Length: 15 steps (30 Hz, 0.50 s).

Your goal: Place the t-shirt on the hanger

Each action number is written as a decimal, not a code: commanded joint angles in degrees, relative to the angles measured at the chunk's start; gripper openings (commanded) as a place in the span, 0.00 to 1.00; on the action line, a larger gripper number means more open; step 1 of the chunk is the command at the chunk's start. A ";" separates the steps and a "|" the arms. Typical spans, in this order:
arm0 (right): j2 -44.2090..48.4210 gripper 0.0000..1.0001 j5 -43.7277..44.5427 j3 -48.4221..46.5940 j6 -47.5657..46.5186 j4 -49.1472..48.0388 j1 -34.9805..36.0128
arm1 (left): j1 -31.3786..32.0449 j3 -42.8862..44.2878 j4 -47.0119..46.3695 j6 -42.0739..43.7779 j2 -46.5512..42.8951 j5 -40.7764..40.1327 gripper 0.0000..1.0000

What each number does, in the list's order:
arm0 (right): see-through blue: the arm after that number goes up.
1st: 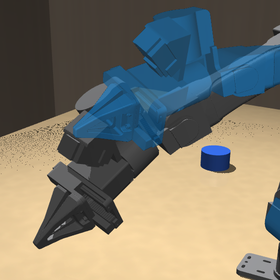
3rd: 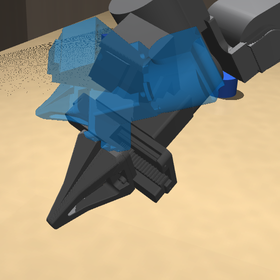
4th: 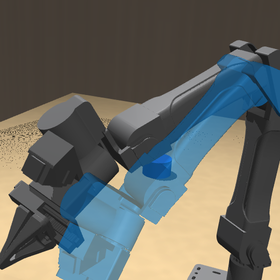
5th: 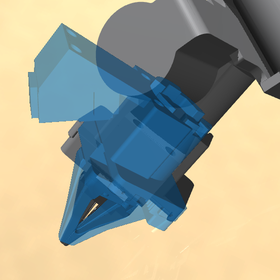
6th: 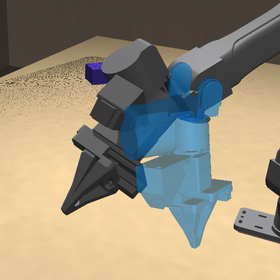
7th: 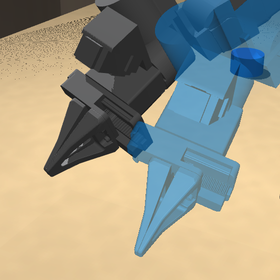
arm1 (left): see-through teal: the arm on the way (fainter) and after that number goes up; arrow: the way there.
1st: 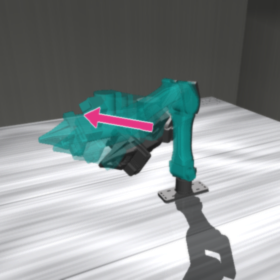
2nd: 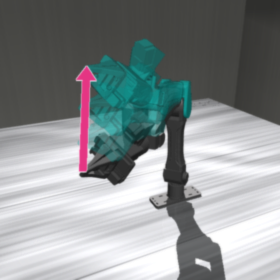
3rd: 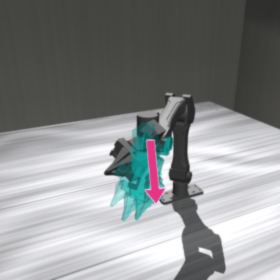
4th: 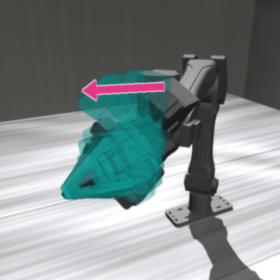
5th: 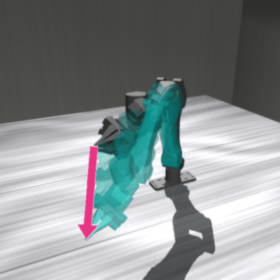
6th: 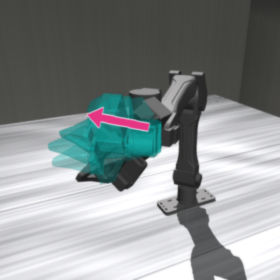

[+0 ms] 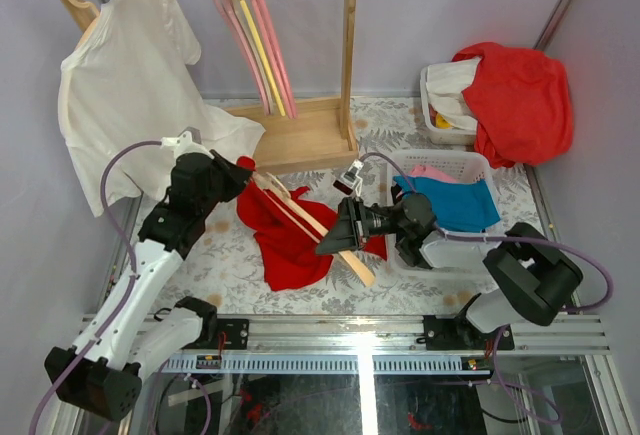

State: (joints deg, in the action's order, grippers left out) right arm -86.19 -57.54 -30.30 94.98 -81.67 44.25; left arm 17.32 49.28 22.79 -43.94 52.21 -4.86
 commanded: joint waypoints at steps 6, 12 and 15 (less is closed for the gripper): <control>16.82 0.00 14.60 -3.80 -26.53 24.77 0.65 | 2.01 8.87 1.70 -1.32 -4.91 6.62 0.00; 10.74 0.00 10.29 -3.27 -15.65 9.67 0.72 | 2.45 11.46 0.94 -1.21 -4.24 12.27 0.00; 5.57 0.00 9.11 -0.50 -4.02 -4.90 0.75 | 2.75 11.48 1.07 -0.61 -4.44 12.89 0.00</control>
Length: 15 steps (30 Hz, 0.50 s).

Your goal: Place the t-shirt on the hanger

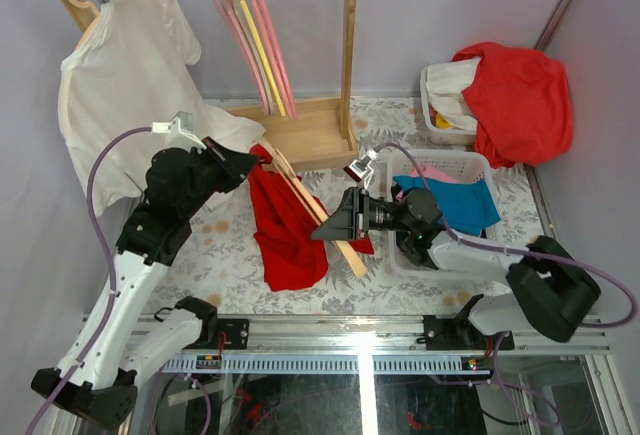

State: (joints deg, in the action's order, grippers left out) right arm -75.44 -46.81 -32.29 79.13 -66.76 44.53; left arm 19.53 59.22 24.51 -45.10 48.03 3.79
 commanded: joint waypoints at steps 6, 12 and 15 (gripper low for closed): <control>7.17 0.00 -1.69 8.83 6.22 -8.59 0.46 | 0.60 0.76 1.91 2.12 -1.52 4.65 0.00; 33.01 0.00 4.97 1.58 -21.92 48.53 0.38 | 0.60 -4.42 4.16 3.16 -3.61 3.46 0.00; 35.38 0.00 1.49 0.75 -20.59 52.48 0.36 | 0.60 -6.57 3.53 2.84 -3.63 3.90 0.00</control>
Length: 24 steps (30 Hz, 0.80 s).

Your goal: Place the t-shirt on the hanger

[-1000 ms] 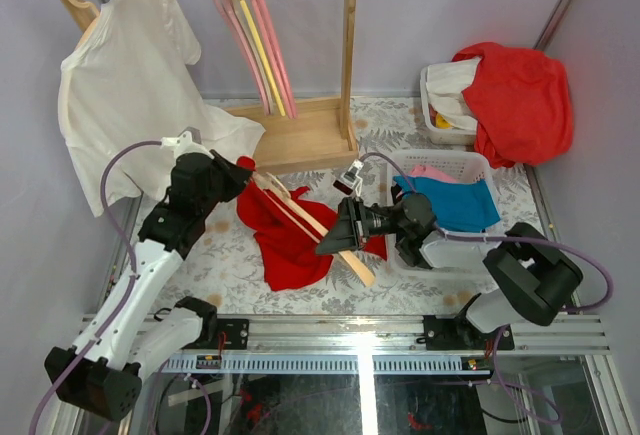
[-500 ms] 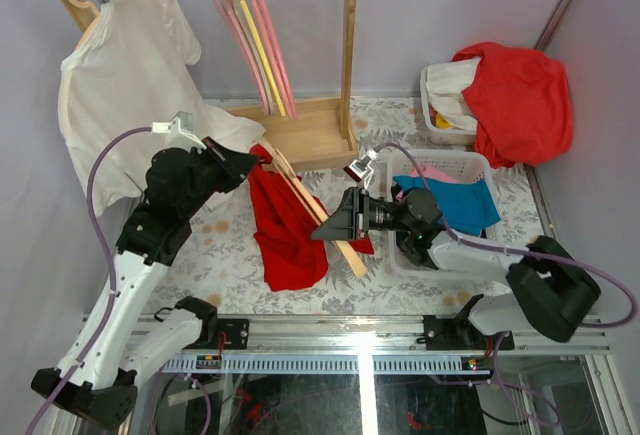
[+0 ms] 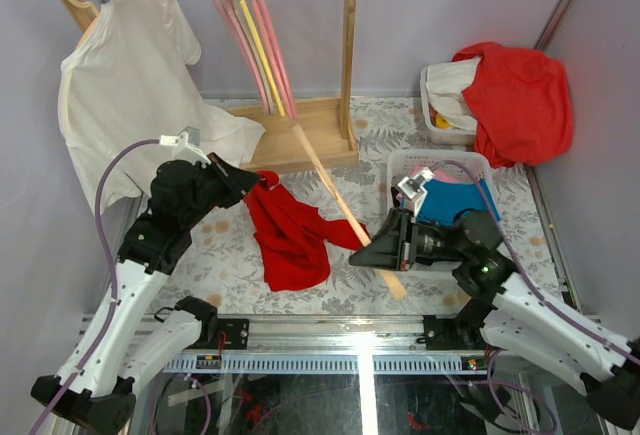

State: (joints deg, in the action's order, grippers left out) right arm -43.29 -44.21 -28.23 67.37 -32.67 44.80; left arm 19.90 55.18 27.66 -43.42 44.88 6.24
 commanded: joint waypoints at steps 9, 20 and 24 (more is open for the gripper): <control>7.22 0.00 -10.54 0.76 1.87 10.49 0.15 | 0.23 -4.92 0.03 1.40 -1.38 -0.44 0.00; 6.35 0.00 -15.39 5.17 14.53 -4.94 0.27 | 0.22 -8.20 -1.28 1.23 -1.73 -3.43 0.00; 5.03 0.00 -15.93 5.68 18.37 -10.51 0.69 | 0.24 -9.21 -2.48 1.15 -1.10 -3.90 0.00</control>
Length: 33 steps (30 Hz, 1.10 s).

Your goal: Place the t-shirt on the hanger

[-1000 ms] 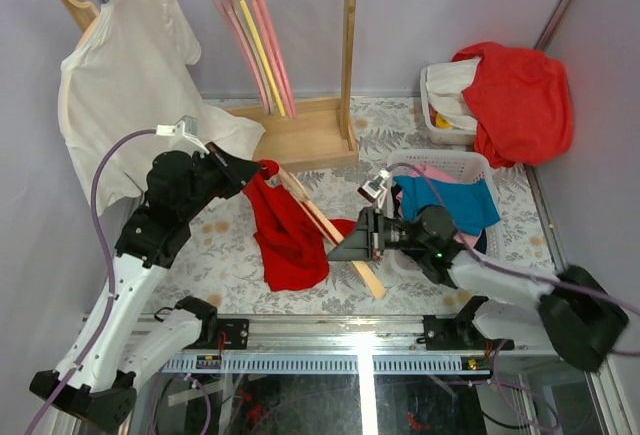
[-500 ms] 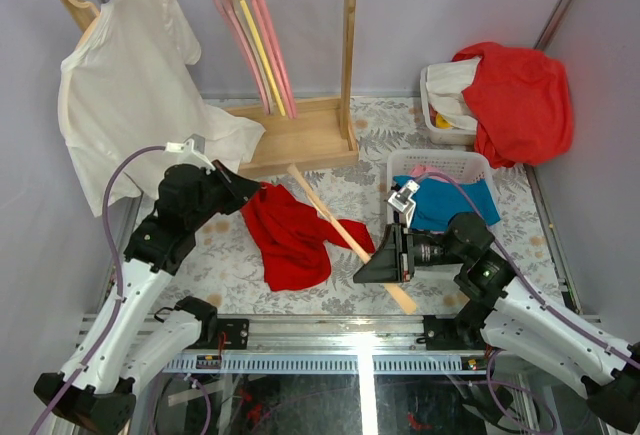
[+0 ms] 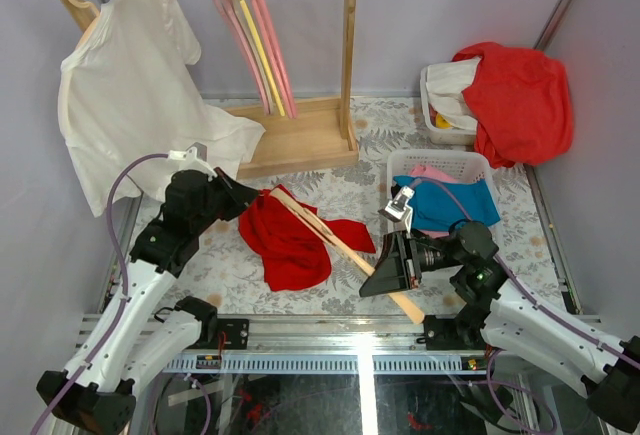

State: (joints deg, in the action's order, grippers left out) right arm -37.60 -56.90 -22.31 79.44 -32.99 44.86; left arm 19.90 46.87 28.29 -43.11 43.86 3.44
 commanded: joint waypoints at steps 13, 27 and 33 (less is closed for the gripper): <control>-5.49 0.00 -0.12 -1.22 6.13 -14.06 6.43 | 0.23 -1.04 -4.51 1.01 0.89 -2.46 0.00; -14.96 0.00 13.38 -3.86 -3.50 -17.77 7.83 | 0.23 3.72 -0.92 0.66 -1.27 1.36 0.00; -26.59 0.00 11.32 -5.80 6.46 -37.99 7.83 | 0.20 5.66 -0.61 0.22 -3.07 4.01 0.00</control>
State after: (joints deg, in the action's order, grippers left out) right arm -59.02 -46.02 -24.51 80.25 -51.53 52.36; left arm 19.90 49.93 28.14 -43.11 42.50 4.21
